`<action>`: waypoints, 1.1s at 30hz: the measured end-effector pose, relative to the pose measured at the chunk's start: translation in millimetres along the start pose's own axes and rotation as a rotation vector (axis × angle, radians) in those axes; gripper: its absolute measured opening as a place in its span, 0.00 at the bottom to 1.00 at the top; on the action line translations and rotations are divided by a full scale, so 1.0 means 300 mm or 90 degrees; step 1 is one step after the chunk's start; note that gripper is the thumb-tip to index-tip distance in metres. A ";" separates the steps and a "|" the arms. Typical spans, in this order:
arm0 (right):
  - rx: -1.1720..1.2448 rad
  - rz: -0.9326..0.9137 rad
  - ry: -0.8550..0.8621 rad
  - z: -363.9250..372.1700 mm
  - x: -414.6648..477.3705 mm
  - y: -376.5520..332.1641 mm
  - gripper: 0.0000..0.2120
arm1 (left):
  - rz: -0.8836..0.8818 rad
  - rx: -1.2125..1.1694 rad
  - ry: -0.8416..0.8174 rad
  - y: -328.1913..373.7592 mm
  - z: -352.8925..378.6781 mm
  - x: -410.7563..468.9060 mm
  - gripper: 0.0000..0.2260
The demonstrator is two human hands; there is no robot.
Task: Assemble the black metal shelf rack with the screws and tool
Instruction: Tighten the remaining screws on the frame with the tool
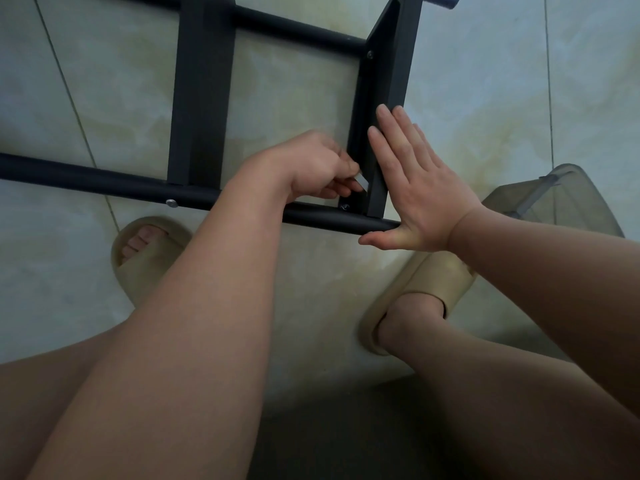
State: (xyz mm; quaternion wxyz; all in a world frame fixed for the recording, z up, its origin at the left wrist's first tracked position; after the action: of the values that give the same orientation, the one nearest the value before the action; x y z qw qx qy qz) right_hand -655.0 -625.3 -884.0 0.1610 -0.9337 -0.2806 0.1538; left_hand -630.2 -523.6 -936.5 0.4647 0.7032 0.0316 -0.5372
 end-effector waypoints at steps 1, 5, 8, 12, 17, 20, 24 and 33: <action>0.000 0.000 0.000 0.001 0.000 0.000 0.58 | -0.002 0.001 -0.003 -0.002 -0.002 0.000 0.08; -0.002 0.002 0.002 0.002 0.000 0.002 0.58 | -0.017 0.019 -0.024 -0.015 -0.008 -0.004 0.07; -0.001 0.002 0.006 0.002 -0.002 0.004 0.58 | -0.025 0.033 -0.033 -0.026 -0.012 -0.006 0.07; 0.003 -0.003 0.012 0.005 -0.002 0.004 0.58 | -0.028 0.058 -0.049 -0.031 -0.014 -0.015 0.08; 0.007 -0.007 0.018 0.005 -0.002 0.005 0.58 | -0.040 0.101 -0.078 -0.036 -0.009 -0.029 0.06; 0.002 -0.007 0.016 0.006 -0.002 0.006 0.58 | -0.045 0.131 -0.100 -0.045 0.001 -0.030 0.05; 0.001 -0.005 0.014 0.006 -0.002 0.006 0.58 | -0.034 0.198 -0.101 -0.049 0.001 -0.028 0.07; 0.003 -0.003 0.011 0.005 -0.002 0.004 0.58 | -0.031 0.320 -0.085 -0.049 0.006 -0.030 0.08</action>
State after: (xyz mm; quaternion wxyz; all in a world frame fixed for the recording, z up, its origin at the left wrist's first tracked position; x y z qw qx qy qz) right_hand -655.6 -626.4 -885.6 0.1659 -0.9340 -0.2808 0.1461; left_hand -643.3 -512.2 -938.5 0.2630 0.7588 -0.1165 -0.5844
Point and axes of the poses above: each hand's wrist, its own x-axis towards the middle knuckle, its own z-axis out of the palm, y = z × x, the point moved 10 cm from there along x, towards the middle knuckle, and after that the axes turned 11 degrees about x, right-handed, at the moved point
